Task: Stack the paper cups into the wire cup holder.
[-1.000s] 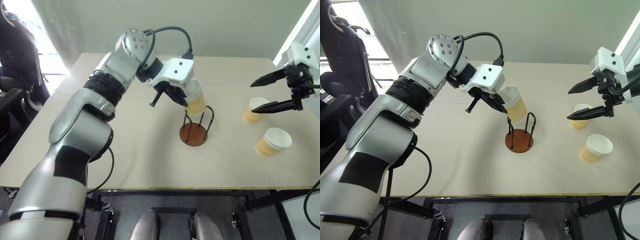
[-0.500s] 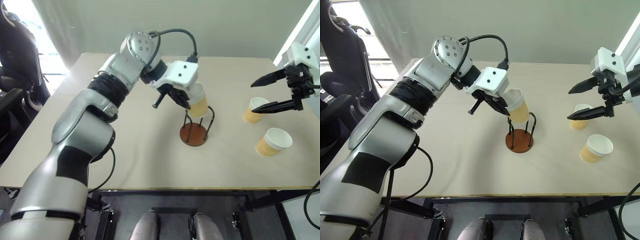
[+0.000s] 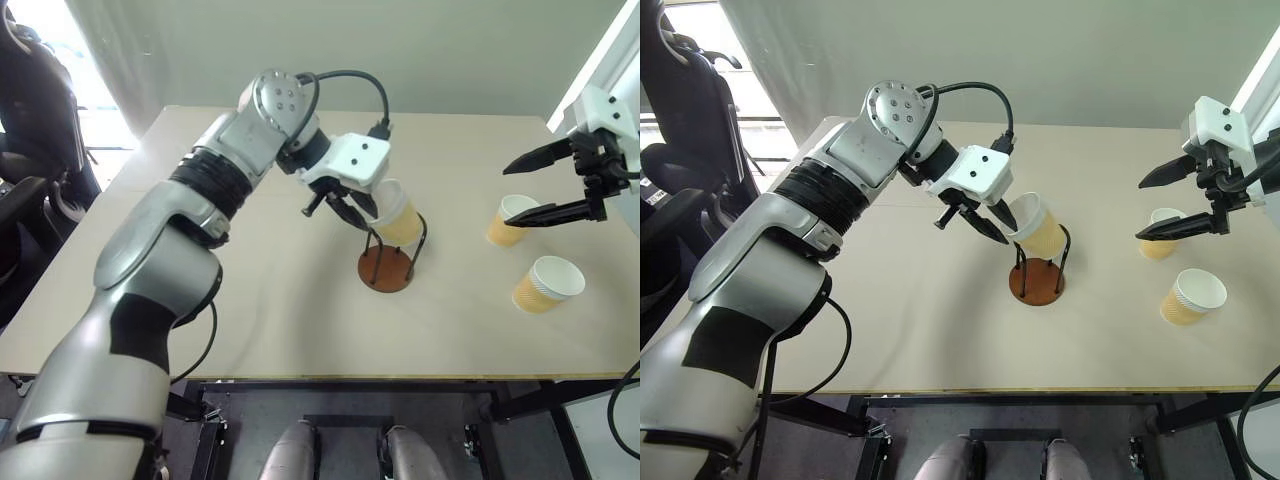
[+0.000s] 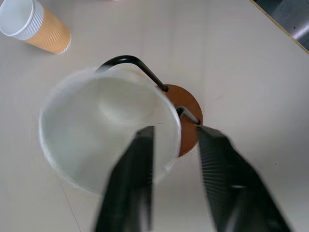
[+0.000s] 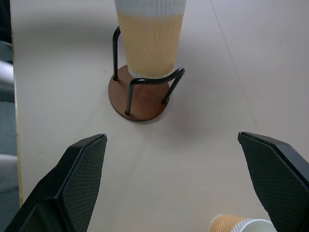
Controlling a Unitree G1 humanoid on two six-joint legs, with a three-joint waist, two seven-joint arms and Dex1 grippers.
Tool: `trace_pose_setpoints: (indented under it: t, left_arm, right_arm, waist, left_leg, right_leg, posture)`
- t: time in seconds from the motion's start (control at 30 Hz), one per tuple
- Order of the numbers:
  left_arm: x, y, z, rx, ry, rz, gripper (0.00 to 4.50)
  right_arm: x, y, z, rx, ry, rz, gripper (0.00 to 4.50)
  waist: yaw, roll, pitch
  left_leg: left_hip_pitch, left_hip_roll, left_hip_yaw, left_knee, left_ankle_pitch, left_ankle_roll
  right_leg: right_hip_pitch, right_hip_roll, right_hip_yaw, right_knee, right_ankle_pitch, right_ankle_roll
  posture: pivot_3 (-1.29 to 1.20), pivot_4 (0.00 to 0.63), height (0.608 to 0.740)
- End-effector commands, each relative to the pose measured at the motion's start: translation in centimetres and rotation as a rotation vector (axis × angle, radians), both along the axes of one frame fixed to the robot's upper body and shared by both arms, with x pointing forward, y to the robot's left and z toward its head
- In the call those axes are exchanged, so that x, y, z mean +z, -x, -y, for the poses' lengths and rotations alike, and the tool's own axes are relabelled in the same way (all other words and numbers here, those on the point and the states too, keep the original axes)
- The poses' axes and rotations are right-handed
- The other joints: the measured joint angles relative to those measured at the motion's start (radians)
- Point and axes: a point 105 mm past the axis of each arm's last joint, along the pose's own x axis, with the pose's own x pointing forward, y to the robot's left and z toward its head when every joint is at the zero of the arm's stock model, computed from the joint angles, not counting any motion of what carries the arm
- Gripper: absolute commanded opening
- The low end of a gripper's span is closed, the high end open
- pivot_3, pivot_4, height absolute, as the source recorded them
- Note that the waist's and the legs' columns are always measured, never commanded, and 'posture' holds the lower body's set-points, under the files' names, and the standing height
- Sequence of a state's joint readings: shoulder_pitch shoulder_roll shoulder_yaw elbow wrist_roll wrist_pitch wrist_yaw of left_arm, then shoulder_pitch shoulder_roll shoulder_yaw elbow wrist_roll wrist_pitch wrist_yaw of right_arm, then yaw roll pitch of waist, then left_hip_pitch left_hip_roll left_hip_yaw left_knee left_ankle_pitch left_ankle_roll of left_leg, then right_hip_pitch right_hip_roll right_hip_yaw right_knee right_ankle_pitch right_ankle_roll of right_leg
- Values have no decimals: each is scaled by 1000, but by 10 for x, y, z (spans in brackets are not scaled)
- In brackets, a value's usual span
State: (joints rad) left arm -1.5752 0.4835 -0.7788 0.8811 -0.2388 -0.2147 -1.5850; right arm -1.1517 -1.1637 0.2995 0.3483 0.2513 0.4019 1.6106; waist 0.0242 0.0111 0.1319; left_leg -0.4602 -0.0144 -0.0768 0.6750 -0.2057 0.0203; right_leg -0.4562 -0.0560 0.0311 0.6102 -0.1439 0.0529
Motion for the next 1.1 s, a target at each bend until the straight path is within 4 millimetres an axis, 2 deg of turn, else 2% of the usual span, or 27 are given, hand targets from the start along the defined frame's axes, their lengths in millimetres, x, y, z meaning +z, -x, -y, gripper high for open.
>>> trace_pose_setpoints:
  t: [0.03,0.2,0.23,0.43,0.7,0.83,0.93,1.1]
  left_arm:
    - [12,6,5,-46,24,14,2659]
    - [17,6,11,-51,76,5,4408]
    - [18,6,12,-49,84,3,4408]
    - [56,-4,19,58,381,-53,4408]
    - [93,-14,-5,202,736,-192,4408]
    - [97,-19,-22,260,817,-203,4408]
    - [89,-17,-37,291,785,-255,4408]
    - [87,-12,-45,292,817,-313,4408]
  right_arm:
    - [10,3,2,-1,13,34,4500]
    - [9,3,3,-2,14,31,4500]
    - [9,3,3,-2,14,30,4500]
    - [3,3,5,-7,17,26,4500]
    - [-11,-5,3,-20,12,26,4500]
    - [-20,-16,4,-37,35,55,4500]
    - [-24,-35,11,-97,66,117,4500]
    - [-32,-49,22,-133,122,141,4500]
  waist:
    - [0,0,0]
    - [0,0,0]
    - [0,0,0]
    - [0,0,0]
    - [-4,0,0]
    - [-6,0,0]
    - [-8,1,0]
    - [-3,1,0]
  left_leg:
    - [0,0,0,0,0,0]
    - [0,0,0,0,0,0]
    - [0,0,0,0,0,0]
    - [0,0,0,0,0,0]
    - [1,0,1,-1,0,0]
    - [2,0,2,-1,0,1]
    - [3,0,1,-1,0,1]
    - [4,0,1,0,1,1]
  right_leg:
    - [0,0,0,0,0,0]
    - [0,0,0,0,0,0]
    - [0,0,0,0,0,0]
    - [1,0,0,0,0,1]
    - [0,0,1,0,-1,1]
    - [1,1,1,0,-1,1]
    - [1,1,1,1,-1,1]
    - [2,1,0,1,0,0]
  posture:
    - [0,150,740]
    - [0,150,740]
    - [0,150,740]
    - [0,150,740]
    - [0,150,740]
    - [0,150,740]
    - [0,150,740]
    - [0,150,740]
